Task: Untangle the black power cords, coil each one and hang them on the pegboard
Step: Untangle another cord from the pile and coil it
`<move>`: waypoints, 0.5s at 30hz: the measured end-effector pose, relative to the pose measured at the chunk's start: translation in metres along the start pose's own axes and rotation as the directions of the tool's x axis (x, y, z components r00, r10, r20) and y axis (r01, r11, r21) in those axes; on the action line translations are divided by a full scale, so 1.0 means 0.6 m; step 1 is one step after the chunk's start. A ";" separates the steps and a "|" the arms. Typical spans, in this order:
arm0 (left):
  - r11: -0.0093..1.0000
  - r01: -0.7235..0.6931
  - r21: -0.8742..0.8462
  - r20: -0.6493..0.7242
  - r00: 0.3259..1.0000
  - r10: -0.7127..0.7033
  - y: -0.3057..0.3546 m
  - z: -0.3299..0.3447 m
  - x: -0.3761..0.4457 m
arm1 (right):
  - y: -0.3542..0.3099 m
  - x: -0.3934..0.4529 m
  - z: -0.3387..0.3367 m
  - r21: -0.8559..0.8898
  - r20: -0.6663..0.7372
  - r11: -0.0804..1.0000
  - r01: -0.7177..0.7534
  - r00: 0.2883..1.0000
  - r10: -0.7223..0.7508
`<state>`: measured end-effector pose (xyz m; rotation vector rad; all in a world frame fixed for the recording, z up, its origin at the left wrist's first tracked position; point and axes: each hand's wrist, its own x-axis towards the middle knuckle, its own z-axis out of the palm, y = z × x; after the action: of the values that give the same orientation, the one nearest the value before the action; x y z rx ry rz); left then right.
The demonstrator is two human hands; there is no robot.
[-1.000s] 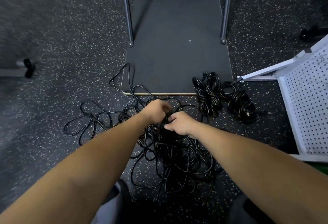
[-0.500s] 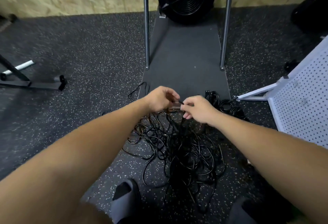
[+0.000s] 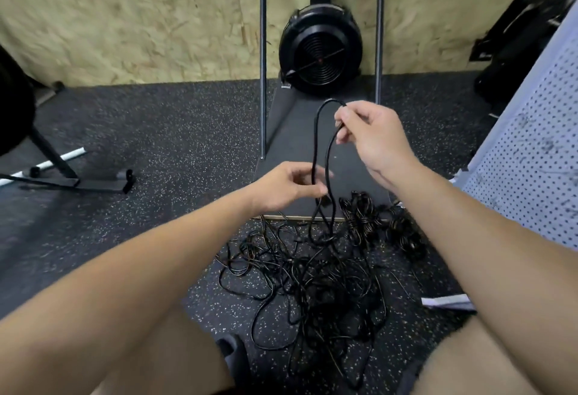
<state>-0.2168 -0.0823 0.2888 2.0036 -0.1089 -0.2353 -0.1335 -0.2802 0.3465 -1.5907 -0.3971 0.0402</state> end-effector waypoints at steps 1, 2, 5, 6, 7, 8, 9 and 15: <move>1.000 -0.015 -0.020 0.002 1.000 0.015 0.007 0.005 -0.004 | -0.005 -0.003 0.001 0.022 -0.013 1.000 0.005 1.000 -0.005; 0.999 -0.017 -0.049 0.017 1.000 0.017 0.015 0.008 -0.007 | -0.007 -0.006 0.003 0.033 -0.022 0.999 0.009 1.000 -0.009; 0.997 -0.031 -0.070 0.061 0.998 0.035 0.030 0.012 -0.015 | 0.000 -0.013 0.008 0.102 -0.012 0.995 -0.015 1.000 0.017; 0.998 -0.053 -0.040 0.038 0.998 0.054 0.028 0.013 -0.015 | 0.003 -0.014 0.009 0.169 0.011 0.985 -0.046 0.999 0.045; 0.998 -0.069 -0.011 0.000 0.998 0.069 0.024 0.013 -0.014 | 0.008 -0.015 0.011 0.225 0.048 0.971 -0.084 0.996 0.075; 0.997 -0.080 0.014 -0.046 0.996 0.081 0.017 0.014 -0.010 | 0.016 -0.015 0.010 0.224 0.087 0.966 -0.127 0.990 0.110; 0.997 -0.077 0.029 -0.094 0.992 0.080 0.008 0.013 -0.005 | 0.022 -0.016 0.008 0.136 0.126 0.977 -0.164 0.981 0.147; 0.997 -0.040 -0.073 -0.262 0.965 0.019 -0.007 0.004 0.030 | 0.098 -0.051 -0.004 -0.467 0.478 0.864 -0.188 0.768 0.425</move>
<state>-0.1997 -0.0861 0.2816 1.9357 0.0378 0.0443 -0.1485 -0.2912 0.2828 -2.0273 -0.6248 0.7615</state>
